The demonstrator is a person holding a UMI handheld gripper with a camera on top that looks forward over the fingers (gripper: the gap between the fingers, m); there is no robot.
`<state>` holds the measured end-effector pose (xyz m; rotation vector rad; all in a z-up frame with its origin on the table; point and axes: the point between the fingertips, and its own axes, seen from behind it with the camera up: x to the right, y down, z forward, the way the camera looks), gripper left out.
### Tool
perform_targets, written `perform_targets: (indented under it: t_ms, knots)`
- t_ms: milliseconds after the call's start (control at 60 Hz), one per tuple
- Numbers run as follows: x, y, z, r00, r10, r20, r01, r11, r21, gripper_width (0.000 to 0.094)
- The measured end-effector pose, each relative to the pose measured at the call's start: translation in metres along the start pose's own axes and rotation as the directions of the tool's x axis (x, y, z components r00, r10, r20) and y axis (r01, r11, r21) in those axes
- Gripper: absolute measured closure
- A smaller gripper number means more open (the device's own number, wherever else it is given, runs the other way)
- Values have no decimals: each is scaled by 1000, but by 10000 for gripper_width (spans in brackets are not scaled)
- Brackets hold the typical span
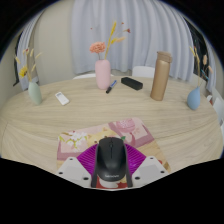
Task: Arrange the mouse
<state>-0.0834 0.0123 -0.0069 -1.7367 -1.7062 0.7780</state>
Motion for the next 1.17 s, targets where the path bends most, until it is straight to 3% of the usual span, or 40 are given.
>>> perform_targets:
  t_ms: [100, 167, 183, 217, 517, 817, 1167]
  knots:
    - [1, 4, 1, 999, -24, -35, 24, 1000, -5, 413]
    - [6, 2, -4, 997, -29, -67, 28, 1000, -12, 102]
    - [6, -1, -6, 997, -28, -70, 27, 1000, -13, 64]
    - [7, -5, -13, 997, -18, -69, 18, 1000, -7, 99]
    - [37, -23, -134, 997, 23, -74, -22, 999, 23, 79]
    - [95, 41, -240, 992, 30, -122, -30, 1000, 5, 78]
    - [133, 105, -292, 994, 20, -107, -25, 999, -41, 80]
